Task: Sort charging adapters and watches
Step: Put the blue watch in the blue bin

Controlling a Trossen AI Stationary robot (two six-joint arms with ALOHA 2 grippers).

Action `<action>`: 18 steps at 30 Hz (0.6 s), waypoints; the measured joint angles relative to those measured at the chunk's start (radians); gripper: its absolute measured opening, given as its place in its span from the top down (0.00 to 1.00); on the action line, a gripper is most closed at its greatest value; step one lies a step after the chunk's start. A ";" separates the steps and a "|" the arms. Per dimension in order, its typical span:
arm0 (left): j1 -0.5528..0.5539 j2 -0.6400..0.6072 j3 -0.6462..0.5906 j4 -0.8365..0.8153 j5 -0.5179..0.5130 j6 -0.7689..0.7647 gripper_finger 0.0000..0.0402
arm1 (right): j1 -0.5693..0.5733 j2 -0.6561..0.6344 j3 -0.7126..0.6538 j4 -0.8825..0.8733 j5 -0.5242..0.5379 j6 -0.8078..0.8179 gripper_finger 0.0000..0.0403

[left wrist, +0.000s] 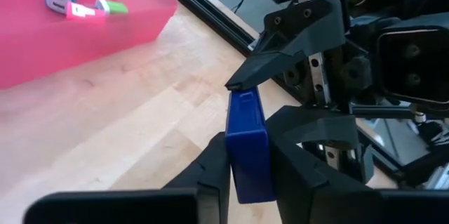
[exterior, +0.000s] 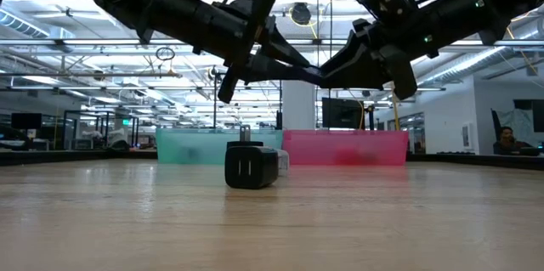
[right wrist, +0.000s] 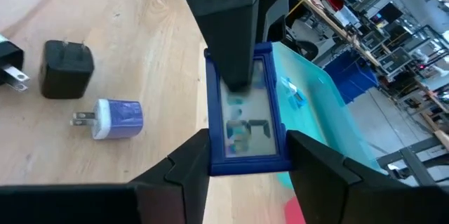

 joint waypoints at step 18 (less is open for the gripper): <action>-0.020 -0.276 0.000 -0.356 -0.205 0.372 0.85 | 0.057 -0.265 -0.001 -0.226 -0.001 0.261 0.59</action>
